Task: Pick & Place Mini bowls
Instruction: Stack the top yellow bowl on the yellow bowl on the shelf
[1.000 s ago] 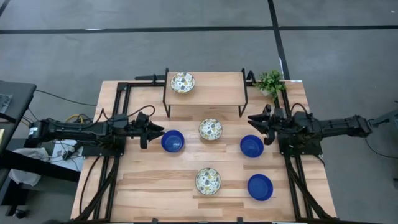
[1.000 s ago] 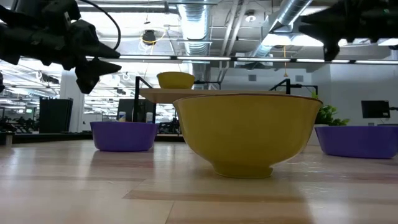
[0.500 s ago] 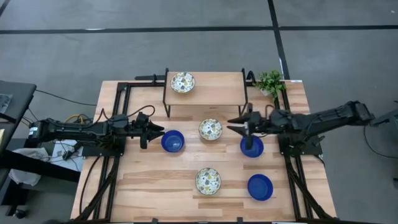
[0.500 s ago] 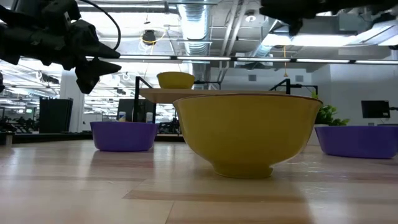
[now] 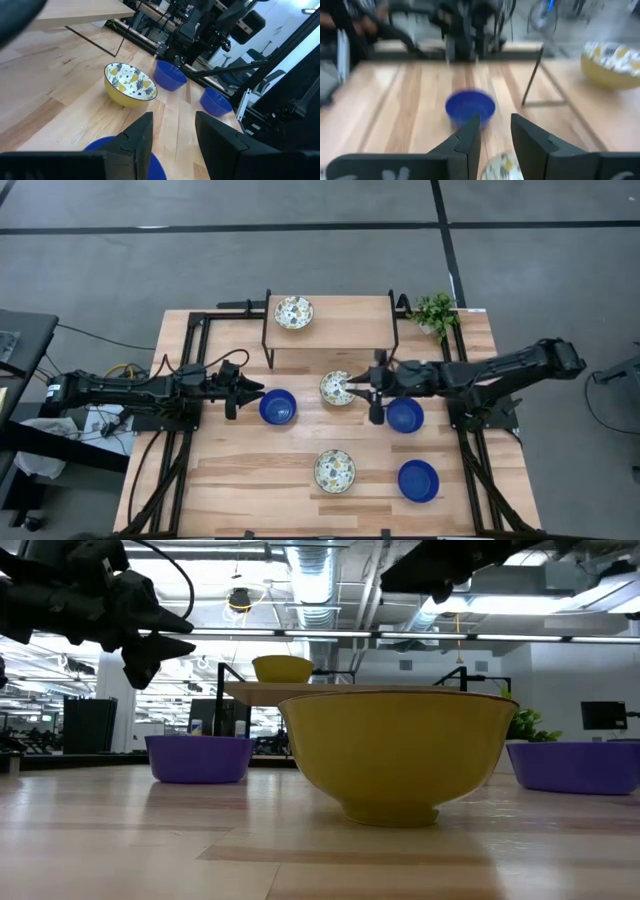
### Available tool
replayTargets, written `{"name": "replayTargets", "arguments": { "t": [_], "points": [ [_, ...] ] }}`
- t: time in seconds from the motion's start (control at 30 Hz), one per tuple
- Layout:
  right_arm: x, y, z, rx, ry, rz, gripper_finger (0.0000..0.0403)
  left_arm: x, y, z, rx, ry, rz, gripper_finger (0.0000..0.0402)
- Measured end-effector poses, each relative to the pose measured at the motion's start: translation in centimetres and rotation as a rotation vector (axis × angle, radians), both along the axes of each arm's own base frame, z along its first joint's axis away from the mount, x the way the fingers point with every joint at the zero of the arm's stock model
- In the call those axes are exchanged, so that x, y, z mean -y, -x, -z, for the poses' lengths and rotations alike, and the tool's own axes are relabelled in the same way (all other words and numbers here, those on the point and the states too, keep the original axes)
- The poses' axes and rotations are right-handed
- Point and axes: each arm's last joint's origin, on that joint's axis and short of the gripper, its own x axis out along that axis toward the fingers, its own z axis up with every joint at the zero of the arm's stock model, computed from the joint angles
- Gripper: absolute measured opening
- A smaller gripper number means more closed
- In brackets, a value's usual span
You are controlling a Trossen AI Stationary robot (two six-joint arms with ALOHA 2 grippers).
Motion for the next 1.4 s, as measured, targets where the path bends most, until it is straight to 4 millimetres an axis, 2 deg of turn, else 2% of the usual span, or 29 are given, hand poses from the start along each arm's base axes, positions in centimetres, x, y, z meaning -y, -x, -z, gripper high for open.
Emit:
{"name": "replayTargets", "arguments": {
  "t": [0.2, 0.4, 0.6, 0.9, 1.03, 1.4],
  "points": [
    [-0.3, -2.0, -0.2, -0.216, 0.023, -0.003, 0.0098, 0.2, 0.0, -0.1, 0.011, -0.045, 0.054, 0.0145],
    [-0.3, -3.8, -0.2, -0.276, 0.050, -0.009, 0.0098, 0.4, 0.0, -0.4, 0.041, -0.077, 0.142, 0.0145],
    [-0.3, -4.8, -0.1, -0.286, 0.075, -0.019, 0.0098, 0.4, 0.0, -0.4, 0.043, -0.079, 0.148, 0.0145],
    [-0.4, -5.2, -0.9, -0.205, 0.069, -0.019, 0.0098, 0.4, 0.0, -0.4, 0.042, -0.079, 0.148, 0.0145],
    [-0.8, -5.1, -0.9, -0.218, 0.154, -0.074, 0.0098, 0.4, 0.0, -0.4, 0.042, -0.079, 0.149, 0.0145],
    [0.0, -3.7, 0.9, -0.451, 0.123, -0.042, 0.0098, 0.4, 0.0, -0.4, 0.042, -0.073, 0.149, 0.0145]
  ]
}}
